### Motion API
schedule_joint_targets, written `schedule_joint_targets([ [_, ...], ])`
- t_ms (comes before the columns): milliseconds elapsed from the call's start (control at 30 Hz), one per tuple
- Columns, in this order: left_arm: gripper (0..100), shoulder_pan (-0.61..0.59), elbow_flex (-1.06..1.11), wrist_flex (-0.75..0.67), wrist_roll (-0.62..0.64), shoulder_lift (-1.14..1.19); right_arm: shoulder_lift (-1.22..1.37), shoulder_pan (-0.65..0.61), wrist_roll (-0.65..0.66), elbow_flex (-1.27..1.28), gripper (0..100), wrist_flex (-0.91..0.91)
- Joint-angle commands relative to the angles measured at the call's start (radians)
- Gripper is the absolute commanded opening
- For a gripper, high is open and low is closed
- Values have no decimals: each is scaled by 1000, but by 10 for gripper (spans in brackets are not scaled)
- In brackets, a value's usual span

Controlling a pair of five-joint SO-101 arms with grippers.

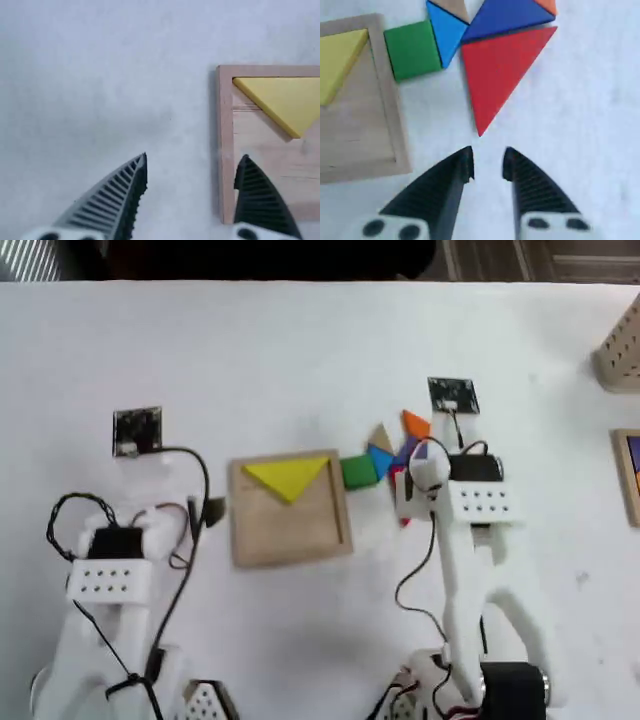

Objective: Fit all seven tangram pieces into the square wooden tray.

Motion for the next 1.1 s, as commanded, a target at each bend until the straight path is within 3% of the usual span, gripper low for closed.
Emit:
schedule_joint_targets([
  [0,286,-4,-6,-23,-11,-24,30,-7,2,-9,276,-88],
  [67,286,-4,3,-26,-12,-28,85,-7,-2,-9,320,-154],
  [333,286,-4,6,-26,-12,-31,346,-38,-140,-55,323,-372],
  [567,286,-4,5,-26,-14,-31,490,-82,-186,-209,323,-374],
  [800,286,-4,5,-26,-15,-31,587,22,-187,-305,323,-372],
  [1067,286,-4,3,-26,-15,-31,676,-5,-258,-422,323,-259],
])
